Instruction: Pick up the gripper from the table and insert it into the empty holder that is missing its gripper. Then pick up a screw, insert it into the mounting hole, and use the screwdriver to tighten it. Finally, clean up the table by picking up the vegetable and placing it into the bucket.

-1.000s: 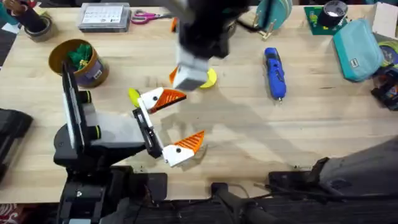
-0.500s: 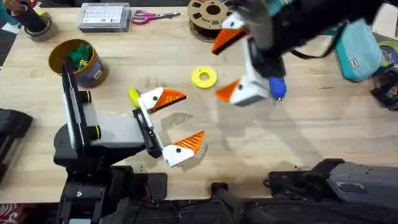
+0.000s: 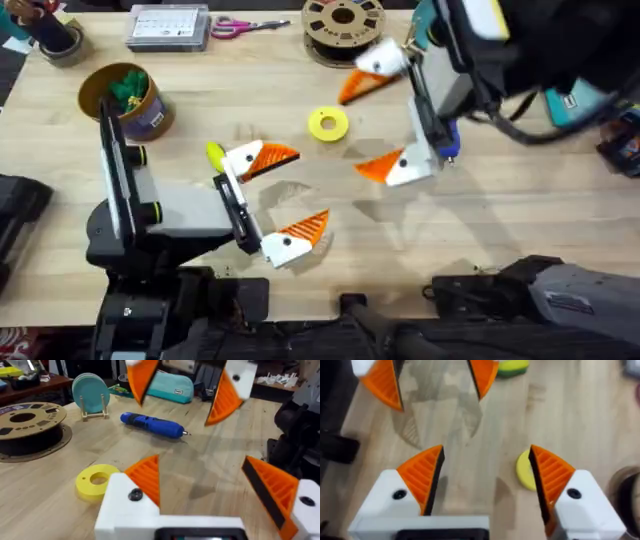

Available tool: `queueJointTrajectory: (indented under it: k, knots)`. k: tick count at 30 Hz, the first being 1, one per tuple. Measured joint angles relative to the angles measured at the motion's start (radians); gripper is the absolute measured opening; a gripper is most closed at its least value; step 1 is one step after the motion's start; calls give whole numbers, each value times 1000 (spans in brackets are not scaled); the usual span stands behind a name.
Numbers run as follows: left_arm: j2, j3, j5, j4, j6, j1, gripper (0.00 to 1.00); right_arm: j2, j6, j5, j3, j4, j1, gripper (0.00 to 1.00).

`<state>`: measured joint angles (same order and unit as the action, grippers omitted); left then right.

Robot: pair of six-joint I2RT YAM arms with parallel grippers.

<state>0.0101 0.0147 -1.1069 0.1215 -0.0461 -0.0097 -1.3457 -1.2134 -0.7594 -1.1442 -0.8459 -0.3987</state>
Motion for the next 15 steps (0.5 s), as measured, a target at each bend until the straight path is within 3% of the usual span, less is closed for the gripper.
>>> queueJointTrajectory:
  k: [4,15]
  knots:
    - [0,0,0,0,0,0,985,-29,-3,-37,81,-18,60,998]
    - [0,0,0,0,0,0,985,-32,-4,-43,85,-18,60,997]
